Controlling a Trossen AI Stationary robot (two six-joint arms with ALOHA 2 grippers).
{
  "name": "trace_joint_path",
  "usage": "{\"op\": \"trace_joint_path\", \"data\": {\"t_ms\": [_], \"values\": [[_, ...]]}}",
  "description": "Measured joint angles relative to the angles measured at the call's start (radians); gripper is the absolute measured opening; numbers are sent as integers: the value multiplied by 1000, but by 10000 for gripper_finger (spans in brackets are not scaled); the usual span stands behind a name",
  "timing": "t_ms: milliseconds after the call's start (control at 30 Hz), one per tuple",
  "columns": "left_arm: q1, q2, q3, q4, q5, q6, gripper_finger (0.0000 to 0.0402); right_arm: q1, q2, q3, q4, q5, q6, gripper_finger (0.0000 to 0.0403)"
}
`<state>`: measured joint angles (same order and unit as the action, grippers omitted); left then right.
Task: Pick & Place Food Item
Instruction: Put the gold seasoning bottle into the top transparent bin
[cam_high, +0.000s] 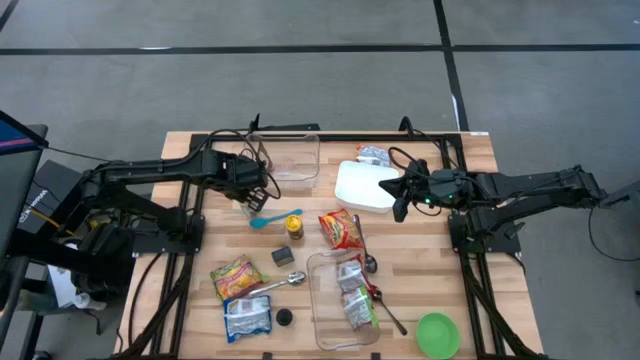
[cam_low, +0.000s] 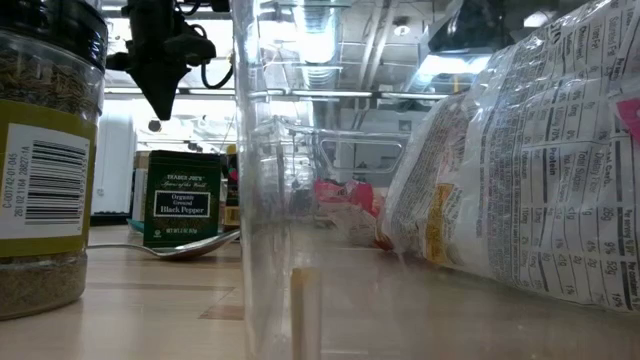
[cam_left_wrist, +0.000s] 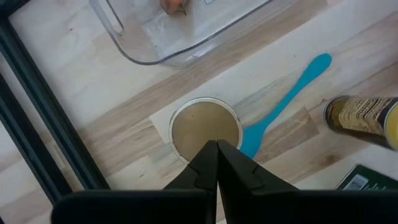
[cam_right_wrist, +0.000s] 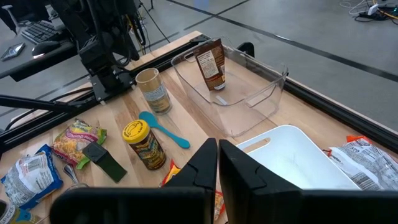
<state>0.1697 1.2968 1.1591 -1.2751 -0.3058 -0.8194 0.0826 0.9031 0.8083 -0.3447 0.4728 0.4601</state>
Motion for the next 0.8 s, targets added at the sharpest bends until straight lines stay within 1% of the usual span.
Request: {"op": "trace_joint_path", "data": {"t_ms": [100,267,400,533,633,733,800], "values": [[0,0,0,4,0,57,0,0,0,0,0,0,0,11],[16,0,0,6,10,64,0,0,0,0,0,0,0,11],[91,0,-1,5,90,111,0,0,0,0,0,0,0,11],[148,-1,-1,5,97,129,0,0,0,0,0,0,0,11],[164,-1,-5,22,115,160,0,0,0,0,0,0,1,11],[166,-2,-29,91,187,167,0,0,0,0,0,0,1,11],[163,-2,-39,100,215,168,0,0,0,0,0,0,1,11]]}}
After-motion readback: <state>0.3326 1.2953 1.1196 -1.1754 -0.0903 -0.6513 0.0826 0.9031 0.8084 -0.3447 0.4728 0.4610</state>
